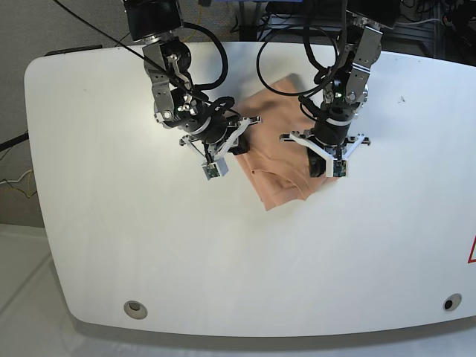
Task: Fold the T-shirt properly
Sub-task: 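Pinch the bundle edges with both grippers and pull them apart to square it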
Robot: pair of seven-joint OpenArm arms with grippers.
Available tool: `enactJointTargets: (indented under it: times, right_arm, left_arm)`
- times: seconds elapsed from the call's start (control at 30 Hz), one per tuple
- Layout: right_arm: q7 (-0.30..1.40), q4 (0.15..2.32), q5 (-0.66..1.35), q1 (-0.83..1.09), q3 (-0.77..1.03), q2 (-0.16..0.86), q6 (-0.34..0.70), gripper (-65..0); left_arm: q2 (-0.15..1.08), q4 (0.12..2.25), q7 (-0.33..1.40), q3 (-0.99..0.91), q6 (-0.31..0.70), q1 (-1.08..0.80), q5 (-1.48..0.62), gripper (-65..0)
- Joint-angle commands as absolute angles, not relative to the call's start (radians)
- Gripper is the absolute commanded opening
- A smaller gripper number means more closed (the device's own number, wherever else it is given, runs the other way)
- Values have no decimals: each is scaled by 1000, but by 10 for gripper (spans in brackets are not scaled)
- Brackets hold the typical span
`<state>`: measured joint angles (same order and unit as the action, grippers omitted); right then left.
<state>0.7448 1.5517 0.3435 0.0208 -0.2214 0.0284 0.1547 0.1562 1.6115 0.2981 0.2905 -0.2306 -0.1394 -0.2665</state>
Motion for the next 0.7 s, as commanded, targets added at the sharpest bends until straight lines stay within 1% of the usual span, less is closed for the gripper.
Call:
enactJointTargets:
  times: [0.0,0.2,0.37,0.53,0.67]
  right_arm:
    - [736,1600,348,24,-220,27,111,-644]
    - [734,1638,349,58,-220,25,8,-644]
    - [684,1641,349,96,-220,15,-64,-644]
    - [625,1641,349,136,-220,13,-102,-644]
    - [599,1641,349,147,-220,13,-102,-644]
  left_arm:
    - [156,1607,275,289,-194,-110,-259,-636]
    - [153,1554,275,292,-174,-70,-259,-636]
    - [151,1509,275,292,-173,-44,-259,-636]
    - [151,1475,275,305,-170,-22,-259,-636]
    - [156,1477,275,328,-156,-13,-259,-636]
